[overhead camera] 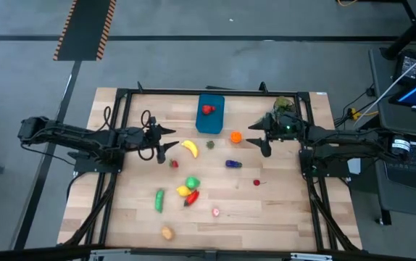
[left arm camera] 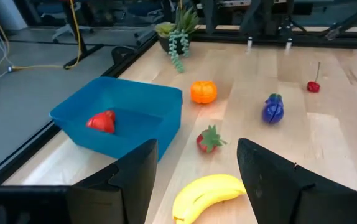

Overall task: Pick and placing Produce into tupperware
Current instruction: Put the tangerine into the blue bin

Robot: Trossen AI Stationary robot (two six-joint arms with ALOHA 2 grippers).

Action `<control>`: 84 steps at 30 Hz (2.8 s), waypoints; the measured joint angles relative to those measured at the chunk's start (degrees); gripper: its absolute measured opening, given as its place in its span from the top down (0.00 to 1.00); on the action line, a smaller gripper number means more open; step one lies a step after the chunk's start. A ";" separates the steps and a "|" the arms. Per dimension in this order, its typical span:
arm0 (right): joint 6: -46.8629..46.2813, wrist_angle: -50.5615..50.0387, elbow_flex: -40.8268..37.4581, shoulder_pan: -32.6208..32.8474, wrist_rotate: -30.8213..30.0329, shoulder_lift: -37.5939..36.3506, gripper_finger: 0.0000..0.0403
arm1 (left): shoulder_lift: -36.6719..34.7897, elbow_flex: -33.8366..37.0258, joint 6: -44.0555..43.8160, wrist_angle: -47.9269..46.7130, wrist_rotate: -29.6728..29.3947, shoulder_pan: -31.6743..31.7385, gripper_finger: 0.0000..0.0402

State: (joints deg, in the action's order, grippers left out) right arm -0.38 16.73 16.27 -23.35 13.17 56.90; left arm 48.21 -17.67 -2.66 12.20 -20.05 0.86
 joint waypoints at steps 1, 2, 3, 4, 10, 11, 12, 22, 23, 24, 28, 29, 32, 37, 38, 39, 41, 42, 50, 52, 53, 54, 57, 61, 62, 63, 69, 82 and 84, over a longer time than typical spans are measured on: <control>0.81 -2.33 1.48 0.00 0.13 0.62 0.27 | 0.00 0.00 -0.08 -0.09 0.01 0.14 0.47; 1.99 -5.19 3.20 0.00 0.51 1.38 0.27 | 0.00 0.00 -0.18 -0.28 0.07 0.28 0.47; 3.32 -8.40 5.23 0.01 0.90 2.30 0.28 | 0.00 0.00 -0.22 -0.48 0.09 0.34 0.47; 4.47 -11.48 7.26 0.07 1.15 3.28 0.28 | 0.02 0.00 -0.28 -0.70 0.09 0.34 0.47; 8.74 -27.85 20.19 0.07 1.40 11.04 0.31 | 0.02 0.00 -1.91 -1.96 0.26 0.27 0.47; 9.78 -30.78 22.14 0.07 1.38 12.49 0.31 | 0.02 0.00 -2.08 -2.30 0.24 0.27 0.47; 10.24 -33.81 24.01 0.07 1.40 13.87 0.31 | 0.02 0.00 -2.68 -2.51 0.26 0.26 0.47; 12.50 -47.77 36.49 0.34 -1.74 21.49 0.31 | 0.02 0.00 -3.22 -2.77 0.26 0.25 0.47; 12.44 -47.74 36.80 0.40 -1.70 21.72 0.31 | 0.04 0.00 -3.04 -2.77 0.26 0.25 0.47; 12.46 -47.88 37.06 0.54 -1.70 22.08 0.31 | 0.04 0.00 -2.98 -2.77 0.24 0.25 0.47; 12.41 -47.97 37.47 1.48 -1.66 24.26 0.31 | 0.07 0.00 -2.91 -2.75 0.24 0.25 0.47; 12.46 -48.00 37.47 1.82 -1.67 25.13 0.31 | 0.07 0.00 -2.86 -2.77 0.24 0.25 0.47; 12.88 -48.10 37.47 2.88 -1.64 27.99 0.31 | 0.07 0.00 -2.80 -2.75 0.24 0.25 0.47; 14.20 -47.92 37.47 3.37 -1.59 31.61 0.31 | 0.07 0.00 -2.79 -2.74 0.24 0.25 0.47; 14.25 -47.65 37.46 3.33 -1.84 32.24 0.31 | 0.07 0.00 -2.80 -2.75 0.24 0.25 0.47; 14.33 -47.01 37.47 3.34 -2.64 32.83 0.31 | 0.07 0.00 -2.78 -2.74 0.24 0.25 0.47; 14.76 -46.18 37.45 3.34 -5.16 33.90 0.31 | 0.07 0.00 -2.78 -2.75 0.24 0.25 0.47; 15.68 -45.54 37.45 3.34 -6.52 34.32 0.31 | 0.07 0.00 -2.78 -2.73 0.24 0.25 0.47; 16.11 -44.21 37.45 3.34 -7.67 36.33 0.31 | 0.07 -0.02 -2.78 -2.70 0.23 0.25 0.47; 16.13 -43.86 37.45 3.34 -7.67 36.69 0.31 | 0.07 -0.02 -2.78 -2.72 0.24 0.25 0.47; 16.22 -43.40 37.45 3.34 -7.63 36.88 0.31 | 0.07 -0.02 -2.78 -2.71 0.24 0.25 0.47; 16.44 -42.99 37.45 3.34 -7.65 37.04 0.31 | 0.07 -0.02 -2.78 -2.70 0.23 0.25 0.47; 17.38 -41.82 37.42 3.34 -7.62 37.29 0.31 | 0.07 -0.02 -2.78 -2.70 0.23 0.25 0.47; 17.40 -40.71 37.42 3.34 -7.61 37.29 0.31 | 0.07 -0.02 -2.78 -2.73 0.22 0.25 0.47; 17.42 -40.69 37.42 3.34 -7.61 37.29 0.31 | 0.07 -0.02 -2.78 -2.73 0.22 0.25 0.47; 17.42 -40.70 37.42 3.34 -7.61 37.29 0.31 | 0.07 -0.02 -2.78 -2.73 0.24 0.25 0.47; 17.42 -39.88 37.42 3.34 -7.60 38.17 0.31 | 0.07 -0.02 -2.78 -2.73 0.24 0.25 0.47; 17.42 -38.65 37.42 3.34 -7.61 42.10 0.31 | 0.07 -0.04 -2.78 -3.82 0.22 0.25 0.47; 17.42 -38.14 37.42 3.34 -7.61 42.10 0.31 | 0.07 -0.04 -2.78 -3.84 0.22 0.25 0.47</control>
State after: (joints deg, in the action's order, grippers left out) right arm 17.04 -21.42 53.69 -20.01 5.56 99.00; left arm 48.27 -17.72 -5.43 8.36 -19.84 1.10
